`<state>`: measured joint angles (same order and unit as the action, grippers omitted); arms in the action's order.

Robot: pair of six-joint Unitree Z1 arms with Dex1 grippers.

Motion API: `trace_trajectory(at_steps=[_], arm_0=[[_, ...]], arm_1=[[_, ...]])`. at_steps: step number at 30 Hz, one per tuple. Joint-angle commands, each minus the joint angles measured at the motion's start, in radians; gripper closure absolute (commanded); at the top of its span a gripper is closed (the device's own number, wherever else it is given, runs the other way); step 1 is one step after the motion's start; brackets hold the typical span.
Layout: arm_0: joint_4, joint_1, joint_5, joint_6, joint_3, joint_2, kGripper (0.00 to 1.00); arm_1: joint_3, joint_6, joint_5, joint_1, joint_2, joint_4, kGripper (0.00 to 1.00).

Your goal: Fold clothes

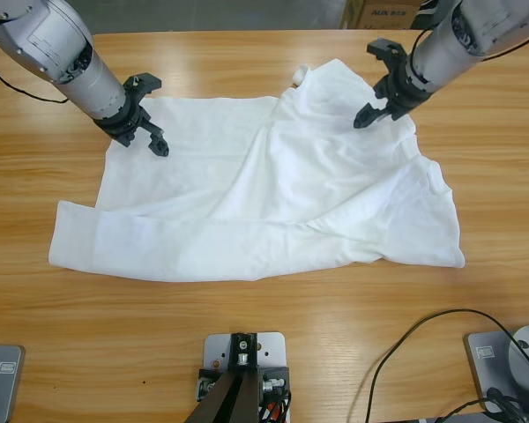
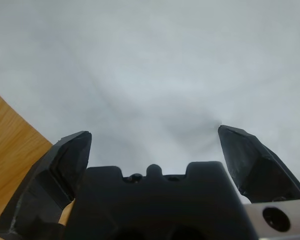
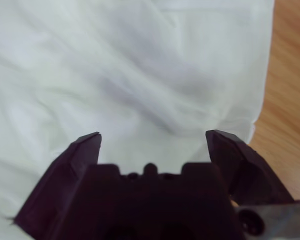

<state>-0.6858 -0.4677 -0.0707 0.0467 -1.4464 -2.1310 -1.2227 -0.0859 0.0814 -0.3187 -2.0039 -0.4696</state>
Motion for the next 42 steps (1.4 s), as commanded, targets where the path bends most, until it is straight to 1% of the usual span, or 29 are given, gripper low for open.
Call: trace_trajectory(at_steps=[1, 6, 9, 10, 11, 17, 21, 30, 33, 37, 39, 41, 42], arm_0=[[-0.017, 0.023, -0.031, -0.016, -0.038, -0.093, 0.019], [-0.017, 0.026, -0.031, -0.016, -0.043, -0.104, 0.023], [-0.02, 0.032, -0.039, -0.018, -0.043, -0.106, 0.023], [-0.024, 0.038, -0.042, -0.023, -0.043, -0.106, 0.023], [-0.028, 0.045, -0.043, -0.029, -0.042, -0.106, 0.023], [-0.067, 0.092, -0.053, -0.031, -0.042, -0.102, 0.023], [-0.086, 0.119, -0.056, -0.03, -0.04, -0.102, 0.023], [-0.103, 0.135, -0.069, -0.03, -0.038, -0.096, 0.023], [-0.103, 0.136, -0.069, -0.031, -0.04, -0.074, 0.023], [-0.101, 0.138, -0.065, -0.04, -0.038, -0.032, 0.023], [-0.101, 0.143, -0.062, -0.056, -0.036, -0.006, 0.023], [-0.101, 0.153, -0.058, -0.071, -0.03, 0.016, 0.022], [-0.101, 0.158, -0.057, -0.071, -0.025, 0.024, 0.021]], arm_1=[[-0.008, -0.011, 0.003, 0.028, -0.092, -0.014, 0.151], [-0.012, -0.01, -0.024, 0.039, -0.107, -0.015, 0.15], [-0.019, -0.008, -0.047, 0.049, -0.115, -0.017, 0.105], [-0.021, -0.007, -0.048, 0.058, -0.119, -0.017, 0.077], [-0.025, -0.006, -0.051, 0.066, -0.123, -0.017, 0.073], [-0.084, -0.006, -0.067, 0.108, -0.158, -0.022, 0.064], [-0.155, -0.008, -0.076, 0.125, -0.188, -0.065, 0.06], [-0.204, -0.01, -0.084, 0.175, -0.218, -0.081, 0.056], [-0.21, -0.025, -0.097, 0.179, -0.16, -0.081, 0.033], [-0.225, -0.049, -0.135, 0.163, 0.033, -0.092, 0.0], [-0.258, -0.032, -0.151, 0.14, 0.134, -0.172, 0.0], [-0.256, 0.047, -0.15, 0.116, 0.201, -0.292, 0.0], [-0.215, 0.08, -0.149, 0.097, 0.229, -0.319, 0.0]])
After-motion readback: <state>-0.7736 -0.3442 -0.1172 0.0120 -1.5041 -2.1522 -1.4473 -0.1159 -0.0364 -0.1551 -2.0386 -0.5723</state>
